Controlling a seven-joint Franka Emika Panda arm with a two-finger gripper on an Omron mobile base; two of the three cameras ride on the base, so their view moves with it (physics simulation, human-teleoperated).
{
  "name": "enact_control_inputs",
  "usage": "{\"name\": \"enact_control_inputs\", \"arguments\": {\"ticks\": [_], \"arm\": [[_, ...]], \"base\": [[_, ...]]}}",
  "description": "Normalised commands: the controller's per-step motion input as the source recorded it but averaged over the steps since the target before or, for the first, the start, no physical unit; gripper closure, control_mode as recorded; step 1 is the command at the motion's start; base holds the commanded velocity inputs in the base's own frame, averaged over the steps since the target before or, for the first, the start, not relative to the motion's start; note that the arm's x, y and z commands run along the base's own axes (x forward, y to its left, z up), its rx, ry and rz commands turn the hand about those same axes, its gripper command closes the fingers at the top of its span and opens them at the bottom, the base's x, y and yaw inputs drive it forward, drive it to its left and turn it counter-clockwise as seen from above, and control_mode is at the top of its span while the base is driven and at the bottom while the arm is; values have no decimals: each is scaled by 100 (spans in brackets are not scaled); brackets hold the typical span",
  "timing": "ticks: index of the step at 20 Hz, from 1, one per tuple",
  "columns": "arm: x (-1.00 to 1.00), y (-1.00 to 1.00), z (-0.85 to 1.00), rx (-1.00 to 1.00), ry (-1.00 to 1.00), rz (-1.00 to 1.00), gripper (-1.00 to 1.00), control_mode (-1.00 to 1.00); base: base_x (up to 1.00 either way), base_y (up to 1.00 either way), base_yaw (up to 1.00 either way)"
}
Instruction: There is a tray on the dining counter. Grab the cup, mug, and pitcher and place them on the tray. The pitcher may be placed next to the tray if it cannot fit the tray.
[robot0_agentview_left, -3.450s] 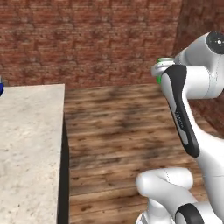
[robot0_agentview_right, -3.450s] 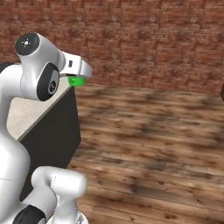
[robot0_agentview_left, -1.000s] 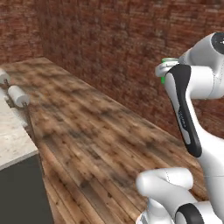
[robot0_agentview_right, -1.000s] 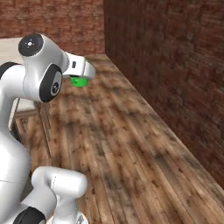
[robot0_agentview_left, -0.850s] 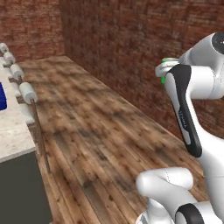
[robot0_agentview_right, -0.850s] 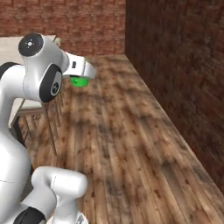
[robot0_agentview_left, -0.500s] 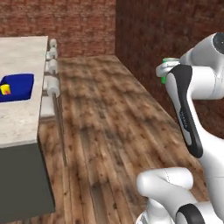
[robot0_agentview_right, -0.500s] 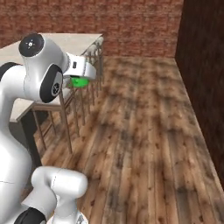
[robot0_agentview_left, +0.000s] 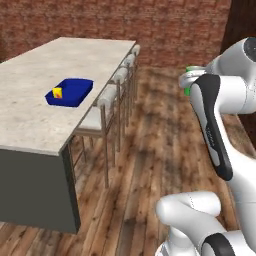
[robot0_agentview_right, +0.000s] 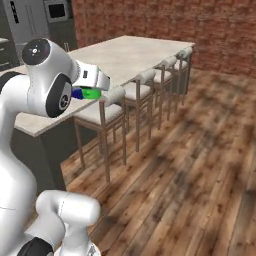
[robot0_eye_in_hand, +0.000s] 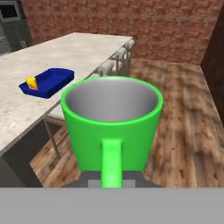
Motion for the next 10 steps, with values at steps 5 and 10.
{"name": "enact_control_inputs", "arguments": {"ticks": [5, 10], "arm": [[0, 0, 0, 0, 0, 0, 100, 100], [0, 0, 0, 0, 0, 0, 100, 100]], "base": [[58, -68, 65], [49, -73, 60]]}}
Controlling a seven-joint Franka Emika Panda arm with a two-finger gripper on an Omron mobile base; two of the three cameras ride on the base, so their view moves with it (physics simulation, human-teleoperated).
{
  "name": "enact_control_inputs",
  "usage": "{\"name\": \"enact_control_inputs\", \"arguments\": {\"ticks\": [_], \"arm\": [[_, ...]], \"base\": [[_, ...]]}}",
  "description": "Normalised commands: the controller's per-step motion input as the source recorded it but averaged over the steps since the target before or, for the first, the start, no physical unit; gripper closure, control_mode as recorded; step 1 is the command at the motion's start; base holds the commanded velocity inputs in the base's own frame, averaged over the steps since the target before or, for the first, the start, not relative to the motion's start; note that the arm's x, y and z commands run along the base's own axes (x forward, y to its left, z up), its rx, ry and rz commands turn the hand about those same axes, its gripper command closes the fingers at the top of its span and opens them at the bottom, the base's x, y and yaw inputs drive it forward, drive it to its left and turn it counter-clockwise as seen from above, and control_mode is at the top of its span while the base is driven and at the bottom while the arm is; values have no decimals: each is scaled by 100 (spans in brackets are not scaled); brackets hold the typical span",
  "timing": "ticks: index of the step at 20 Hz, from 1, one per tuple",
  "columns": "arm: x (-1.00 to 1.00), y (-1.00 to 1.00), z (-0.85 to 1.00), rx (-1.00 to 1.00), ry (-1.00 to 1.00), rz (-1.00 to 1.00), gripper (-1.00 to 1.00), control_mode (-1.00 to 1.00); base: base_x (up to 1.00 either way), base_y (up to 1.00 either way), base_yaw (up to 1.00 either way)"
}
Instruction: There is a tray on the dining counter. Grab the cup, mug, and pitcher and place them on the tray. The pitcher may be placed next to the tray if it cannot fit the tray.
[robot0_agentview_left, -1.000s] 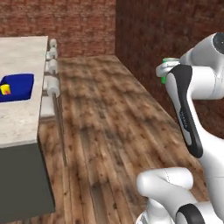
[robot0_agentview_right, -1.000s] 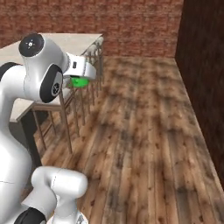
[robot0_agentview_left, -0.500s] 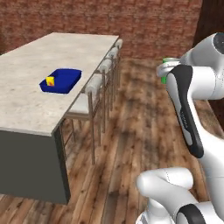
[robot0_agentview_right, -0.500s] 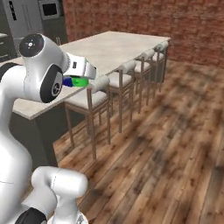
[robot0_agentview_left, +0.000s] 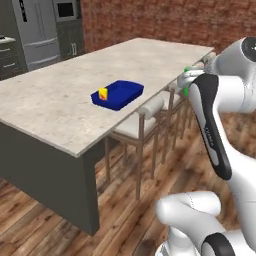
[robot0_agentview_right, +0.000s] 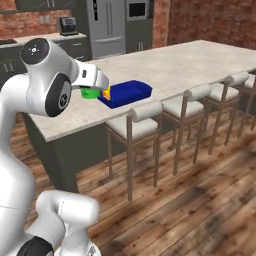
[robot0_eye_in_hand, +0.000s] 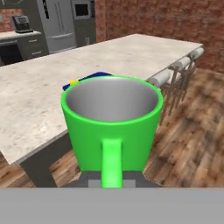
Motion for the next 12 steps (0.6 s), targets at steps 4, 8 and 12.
{"name": "enact_control_inputs", "arguments": {"ticks": [4, 8, 12], "arm": [[0, 0, 0, 0, 0, 0, 100, 100], [0, 0, 0, 0, 0, 0, 100, 100], [0, 0, 0, 0, 0, 0, 100, 100]], "base": [[17, -88, 52], [5, -94, 45], [1, -95, 41]]}}
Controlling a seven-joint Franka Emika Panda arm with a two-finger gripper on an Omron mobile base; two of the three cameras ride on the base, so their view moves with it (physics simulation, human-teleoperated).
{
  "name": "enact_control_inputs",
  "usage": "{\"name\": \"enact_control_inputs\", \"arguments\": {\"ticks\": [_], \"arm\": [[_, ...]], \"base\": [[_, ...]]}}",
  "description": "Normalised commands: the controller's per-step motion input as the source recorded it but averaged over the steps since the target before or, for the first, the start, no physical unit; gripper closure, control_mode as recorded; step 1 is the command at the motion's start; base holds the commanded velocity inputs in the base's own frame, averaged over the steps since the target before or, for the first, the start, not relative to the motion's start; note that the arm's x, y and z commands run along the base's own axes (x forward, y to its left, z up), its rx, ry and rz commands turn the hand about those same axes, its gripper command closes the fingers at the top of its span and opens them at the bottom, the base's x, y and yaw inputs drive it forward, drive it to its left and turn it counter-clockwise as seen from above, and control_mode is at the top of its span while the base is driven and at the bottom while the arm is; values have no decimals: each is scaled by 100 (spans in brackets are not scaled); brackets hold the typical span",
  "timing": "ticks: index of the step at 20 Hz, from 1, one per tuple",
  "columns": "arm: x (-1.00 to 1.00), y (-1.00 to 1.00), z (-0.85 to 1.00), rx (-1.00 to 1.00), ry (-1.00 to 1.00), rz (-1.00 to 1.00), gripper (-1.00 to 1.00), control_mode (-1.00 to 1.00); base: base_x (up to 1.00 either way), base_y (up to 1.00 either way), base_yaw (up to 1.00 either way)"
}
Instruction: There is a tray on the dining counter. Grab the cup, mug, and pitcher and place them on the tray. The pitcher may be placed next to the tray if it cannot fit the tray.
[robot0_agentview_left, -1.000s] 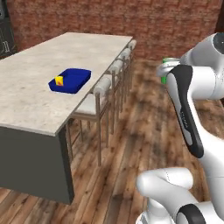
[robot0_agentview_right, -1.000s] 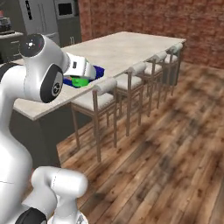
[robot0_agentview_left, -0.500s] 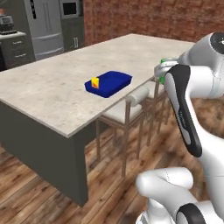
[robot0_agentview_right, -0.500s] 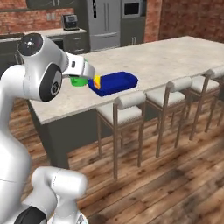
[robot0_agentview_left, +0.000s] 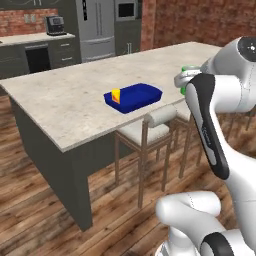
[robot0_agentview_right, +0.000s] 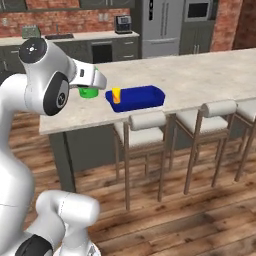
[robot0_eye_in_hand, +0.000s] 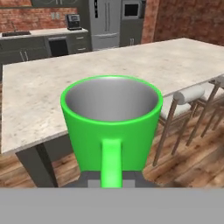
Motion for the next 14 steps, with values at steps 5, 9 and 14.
{"name": "enact_control_inputs", "arguments": {"ticks": [5, 9, 14], "arm": [[0, 0, 0, 0, 0, 0, 100, 100], [0, 0, 0, 0, 0, 0, 100, 100], [0, 0, 0, 0, 0, 0, 100, 100]], "base": [[1, -93, 40], [6, -90, 40], [9, -86, 40]]}}
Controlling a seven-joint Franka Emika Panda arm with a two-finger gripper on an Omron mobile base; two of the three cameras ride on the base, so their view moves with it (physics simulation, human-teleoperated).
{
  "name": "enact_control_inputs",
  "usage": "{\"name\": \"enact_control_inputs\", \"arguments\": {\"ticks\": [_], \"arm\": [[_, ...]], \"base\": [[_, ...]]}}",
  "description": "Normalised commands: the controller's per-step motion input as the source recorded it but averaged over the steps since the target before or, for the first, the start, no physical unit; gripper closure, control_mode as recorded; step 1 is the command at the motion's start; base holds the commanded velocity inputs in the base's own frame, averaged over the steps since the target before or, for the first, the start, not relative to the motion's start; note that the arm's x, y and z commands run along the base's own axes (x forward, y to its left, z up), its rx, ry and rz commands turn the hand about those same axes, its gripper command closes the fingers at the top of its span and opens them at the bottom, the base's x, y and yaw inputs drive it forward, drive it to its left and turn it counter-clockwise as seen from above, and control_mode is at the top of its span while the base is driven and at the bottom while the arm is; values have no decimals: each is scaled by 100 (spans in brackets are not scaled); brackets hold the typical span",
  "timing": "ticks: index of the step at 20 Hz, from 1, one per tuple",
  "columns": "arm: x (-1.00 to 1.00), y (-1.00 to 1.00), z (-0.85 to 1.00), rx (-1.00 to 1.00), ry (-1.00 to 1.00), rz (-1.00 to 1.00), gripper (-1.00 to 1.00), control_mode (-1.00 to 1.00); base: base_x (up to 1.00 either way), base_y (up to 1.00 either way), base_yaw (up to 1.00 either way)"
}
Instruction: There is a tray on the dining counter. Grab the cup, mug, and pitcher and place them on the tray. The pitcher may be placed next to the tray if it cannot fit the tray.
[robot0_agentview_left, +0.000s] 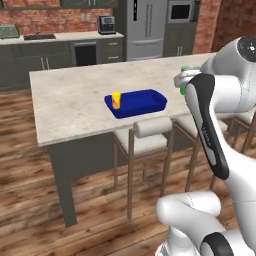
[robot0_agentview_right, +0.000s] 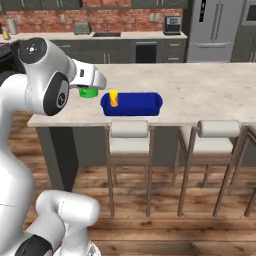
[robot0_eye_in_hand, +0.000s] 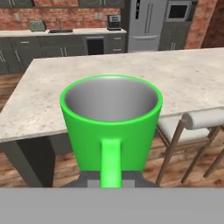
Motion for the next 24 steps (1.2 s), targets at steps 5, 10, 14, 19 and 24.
{"name": "enact_control_inputs", "arguments": {"ticks": [5, 10, 14, 19, 24], "arm": [[0, 0, 0, 0, 0, 0, 100, 100], [0, 0, 0, 0, 0, 0, 100, 100], [0, 0, 0, 0, 0, 0, 100, 100], [0, 0, 0, 0, 0, 0, 100, 100], [0, 0, 0, 0, 0, 0, 100, 100]], "base": [[19, -66, 35], [35, -50, 27], [56, -28, 17], [76, -12, 8], [69, -6, 4]]}}
